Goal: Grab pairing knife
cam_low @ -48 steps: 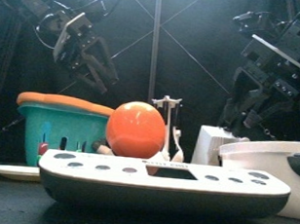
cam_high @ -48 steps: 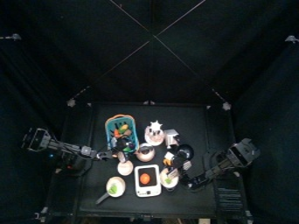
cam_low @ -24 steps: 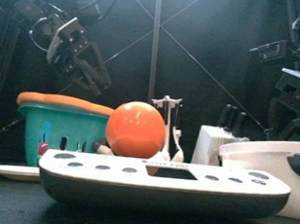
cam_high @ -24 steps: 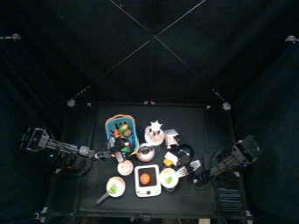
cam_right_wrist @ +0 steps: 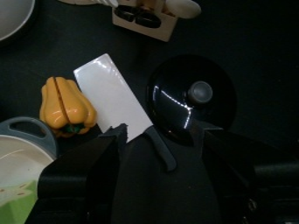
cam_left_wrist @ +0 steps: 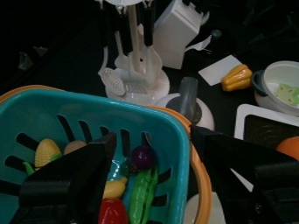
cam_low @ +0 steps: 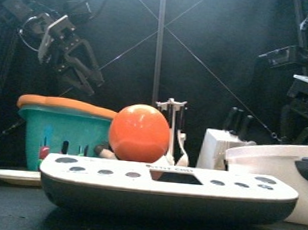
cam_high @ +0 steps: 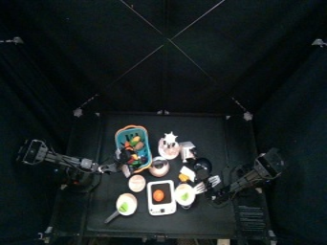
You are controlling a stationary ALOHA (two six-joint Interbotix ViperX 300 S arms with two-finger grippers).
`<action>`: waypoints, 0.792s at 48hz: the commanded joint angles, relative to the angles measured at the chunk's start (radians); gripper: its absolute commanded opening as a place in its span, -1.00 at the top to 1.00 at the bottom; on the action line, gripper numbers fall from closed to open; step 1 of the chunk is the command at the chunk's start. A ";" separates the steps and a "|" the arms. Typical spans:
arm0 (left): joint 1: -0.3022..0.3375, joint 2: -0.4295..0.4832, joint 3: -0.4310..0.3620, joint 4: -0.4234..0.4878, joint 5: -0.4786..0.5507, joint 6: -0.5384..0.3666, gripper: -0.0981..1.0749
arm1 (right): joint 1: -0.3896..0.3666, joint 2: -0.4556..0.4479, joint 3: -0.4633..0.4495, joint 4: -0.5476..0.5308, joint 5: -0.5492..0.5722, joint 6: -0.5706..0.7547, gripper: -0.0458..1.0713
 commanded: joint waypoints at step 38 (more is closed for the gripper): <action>0.005 -0.003 -0.009 -0.011 0.002 -0.002 -0.86 | -0.012 -0.014 -0.040 -0.115 0.080 -0.002 -0.73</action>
